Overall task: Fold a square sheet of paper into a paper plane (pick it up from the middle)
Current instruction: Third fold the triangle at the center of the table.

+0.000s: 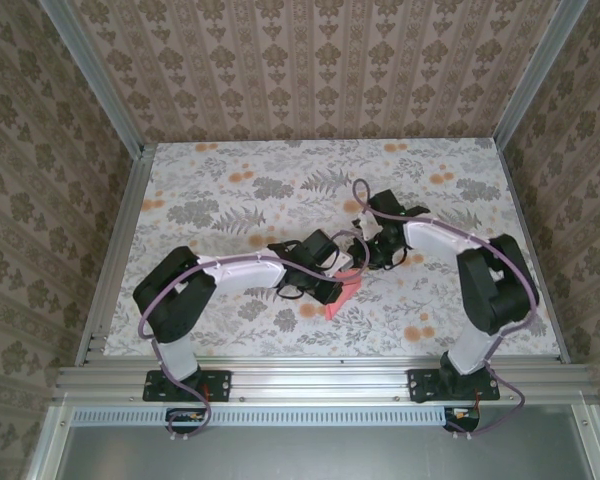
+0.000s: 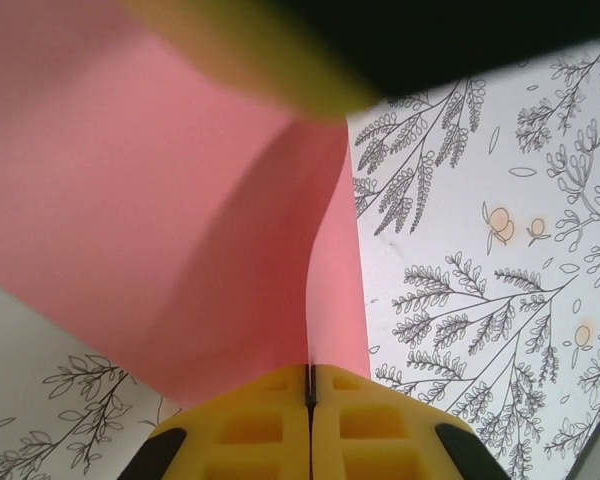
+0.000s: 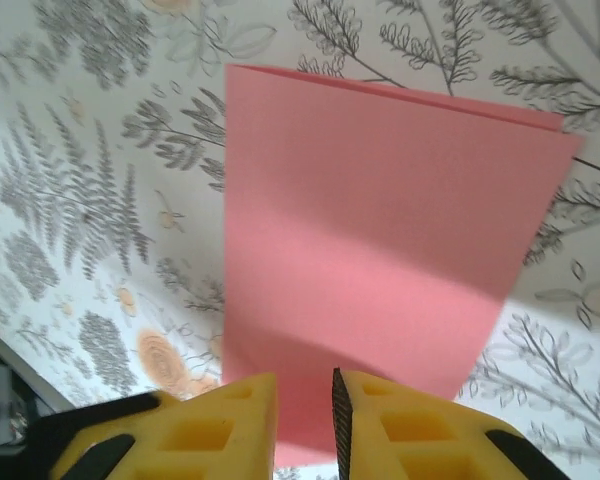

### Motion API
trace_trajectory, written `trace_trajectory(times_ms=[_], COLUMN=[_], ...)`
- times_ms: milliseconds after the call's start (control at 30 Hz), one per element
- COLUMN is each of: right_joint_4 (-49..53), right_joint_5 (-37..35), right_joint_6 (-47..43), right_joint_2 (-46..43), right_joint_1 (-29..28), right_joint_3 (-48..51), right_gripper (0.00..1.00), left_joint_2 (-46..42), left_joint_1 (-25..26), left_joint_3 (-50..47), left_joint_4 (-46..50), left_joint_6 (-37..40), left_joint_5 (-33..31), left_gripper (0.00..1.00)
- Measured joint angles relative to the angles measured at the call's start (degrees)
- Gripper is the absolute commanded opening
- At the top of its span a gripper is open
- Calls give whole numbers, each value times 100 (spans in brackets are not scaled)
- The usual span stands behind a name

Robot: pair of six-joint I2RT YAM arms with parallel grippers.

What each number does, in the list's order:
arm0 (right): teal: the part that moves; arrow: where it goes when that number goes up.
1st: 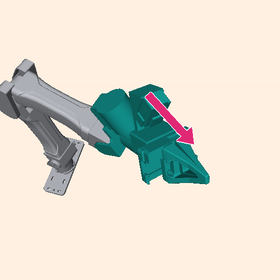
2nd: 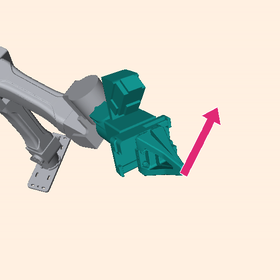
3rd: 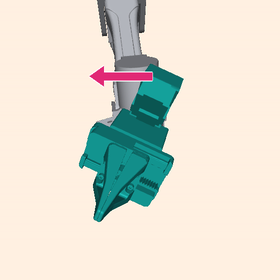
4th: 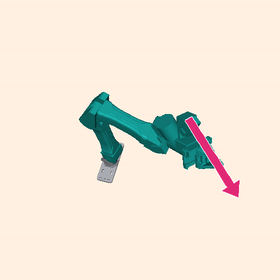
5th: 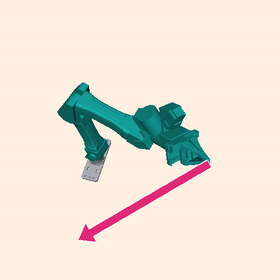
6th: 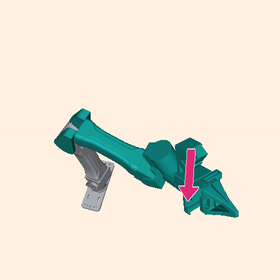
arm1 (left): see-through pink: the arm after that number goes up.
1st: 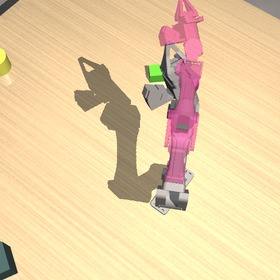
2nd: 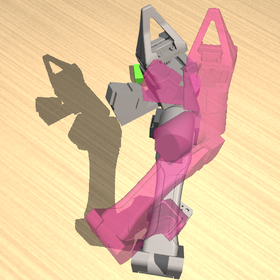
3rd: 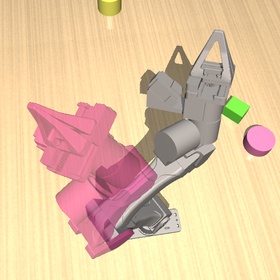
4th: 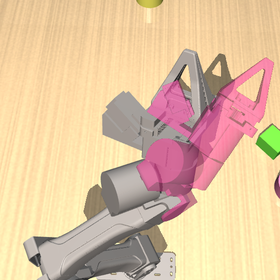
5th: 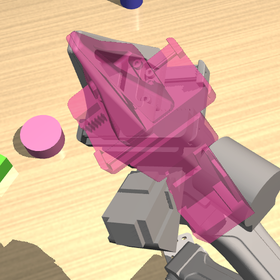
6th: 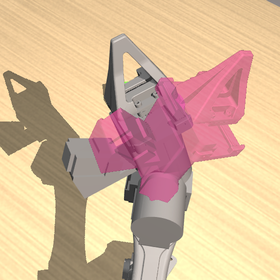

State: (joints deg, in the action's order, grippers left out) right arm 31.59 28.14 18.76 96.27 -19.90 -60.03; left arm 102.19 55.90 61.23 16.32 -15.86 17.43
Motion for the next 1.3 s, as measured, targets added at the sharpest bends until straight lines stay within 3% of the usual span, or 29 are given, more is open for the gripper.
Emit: trace_trajectory(times_ms=[167,433,800,1033,1300], right_joint_4=[-433,-992,-1478,-1475,-1554], right_joint_5=[-72,-72,-66,-76,-20], right_joint_6=[570,1266,1464,1467,1493], right_joint_2=[-769,-776,-352,-444,-612], right_joint_1=[87,63,35,35,22], right_joint_3=[728,1591,1589,1589,1596], right_gripper=[12,3,3,9,6], left_joint_2=[0,-2,-4,-70,-70], left_joint_1=[0,-2,-7,-44,-109], left_joint_3=[0,0,-13,-52,-61], left_joint_4=[-2,-9,-9,-11,-15], left_joint_6=[2,0,-39,-103,-151], left_joint_5=[-52,-103,-260,-358,-374], left_gripper=[6,5,2,2,1])
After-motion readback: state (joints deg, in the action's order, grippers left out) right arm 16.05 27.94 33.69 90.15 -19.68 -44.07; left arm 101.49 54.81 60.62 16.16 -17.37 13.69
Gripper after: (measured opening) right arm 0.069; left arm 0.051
